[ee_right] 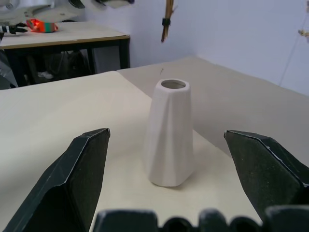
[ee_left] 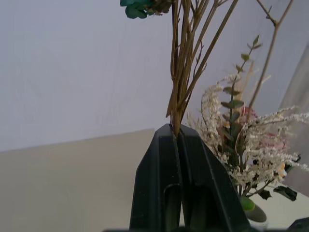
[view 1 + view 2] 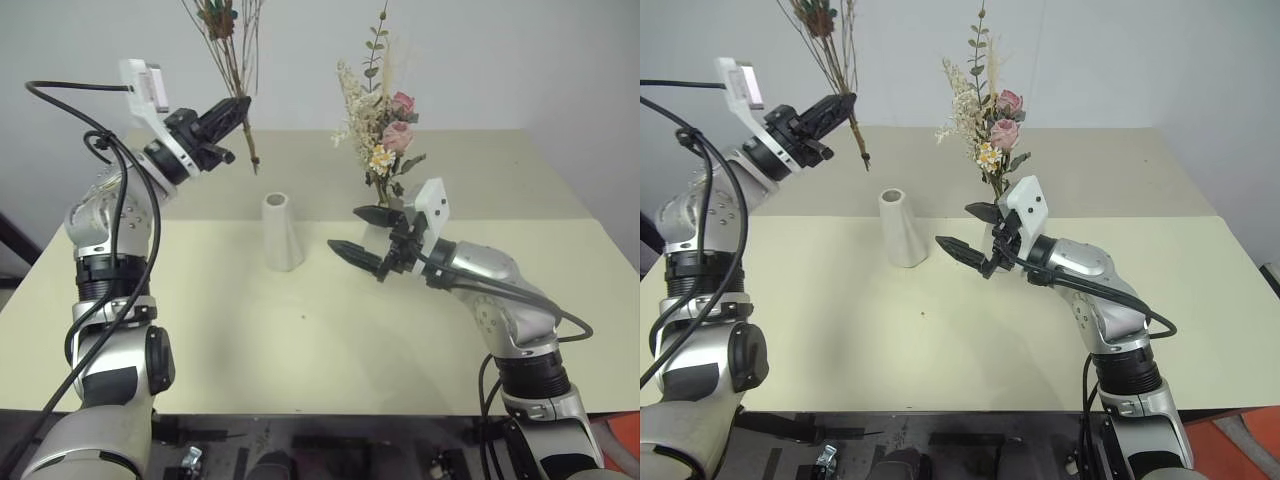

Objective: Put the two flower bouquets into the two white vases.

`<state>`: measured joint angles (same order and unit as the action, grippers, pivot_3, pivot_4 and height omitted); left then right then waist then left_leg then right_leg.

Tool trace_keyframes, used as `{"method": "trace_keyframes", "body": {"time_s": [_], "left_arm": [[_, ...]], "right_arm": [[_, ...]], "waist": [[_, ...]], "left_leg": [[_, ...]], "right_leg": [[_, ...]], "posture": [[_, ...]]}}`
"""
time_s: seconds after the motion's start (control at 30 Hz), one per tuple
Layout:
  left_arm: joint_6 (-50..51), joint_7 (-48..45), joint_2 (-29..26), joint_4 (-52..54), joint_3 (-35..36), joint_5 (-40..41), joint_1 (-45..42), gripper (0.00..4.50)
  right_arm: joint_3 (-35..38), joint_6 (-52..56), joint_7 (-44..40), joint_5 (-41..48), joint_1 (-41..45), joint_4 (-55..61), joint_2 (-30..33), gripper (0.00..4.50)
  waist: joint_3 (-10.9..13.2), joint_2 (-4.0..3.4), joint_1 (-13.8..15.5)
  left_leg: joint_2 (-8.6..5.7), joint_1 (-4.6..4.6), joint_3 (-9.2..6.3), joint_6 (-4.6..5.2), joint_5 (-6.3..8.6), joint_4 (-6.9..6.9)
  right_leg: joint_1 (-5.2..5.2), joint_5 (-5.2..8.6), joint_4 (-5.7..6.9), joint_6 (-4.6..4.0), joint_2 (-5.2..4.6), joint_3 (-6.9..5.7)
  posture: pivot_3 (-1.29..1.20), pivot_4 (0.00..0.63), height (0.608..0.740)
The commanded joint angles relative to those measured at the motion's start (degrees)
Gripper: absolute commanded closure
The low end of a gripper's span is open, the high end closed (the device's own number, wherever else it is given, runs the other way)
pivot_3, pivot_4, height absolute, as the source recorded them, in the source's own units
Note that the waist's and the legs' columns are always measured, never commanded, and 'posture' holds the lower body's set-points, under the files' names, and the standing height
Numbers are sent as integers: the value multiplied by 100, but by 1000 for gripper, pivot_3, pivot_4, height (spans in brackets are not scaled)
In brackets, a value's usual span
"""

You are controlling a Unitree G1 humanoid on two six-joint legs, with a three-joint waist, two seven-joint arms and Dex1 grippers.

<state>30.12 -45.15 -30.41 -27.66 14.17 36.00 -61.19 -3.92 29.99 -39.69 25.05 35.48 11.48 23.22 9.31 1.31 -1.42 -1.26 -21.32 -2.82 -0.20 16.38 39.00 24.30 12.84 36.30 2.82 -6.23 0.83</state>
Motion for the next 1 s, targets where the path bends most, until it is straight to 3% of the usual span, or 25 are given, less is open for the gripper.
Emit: {"method": "trace_keyframes", "body": {"time_s": [0.03, 0.53, 1.0], "left_arm": [[-225, -233, 47, -87, -34, -98, -261, 4481], [-157, -523, 224, -131, -45, -211, -341, 4481], [-204, -785, -15, 47, -202, -495, 31, 4481]], "right_arm": [[53, 169, 79, -5, 187, 308, 97, 0], [197, 925, -105, 207, 598, 383, 615, 0], [281, 1028, -204, 314, 610, 542, 780, 0]], "waist": [[0, 0, -12], [1, 1, -86], [1, 1, -100]], "left_leg": [[0, 0, 0, 0, 0, 0], [1, -5, -6, 11, 4, 2], [1, -5, -10, 12, 4, 3]], "right_leg": [[0, 0, 1, 0, 0, 0], [0, 0, 1, 0, 0, -3], [0, 0, 4, 1, 0, -3]], "posture": [[0, 150, 740], [0, 150, 740], [0, 150, 740]]}}
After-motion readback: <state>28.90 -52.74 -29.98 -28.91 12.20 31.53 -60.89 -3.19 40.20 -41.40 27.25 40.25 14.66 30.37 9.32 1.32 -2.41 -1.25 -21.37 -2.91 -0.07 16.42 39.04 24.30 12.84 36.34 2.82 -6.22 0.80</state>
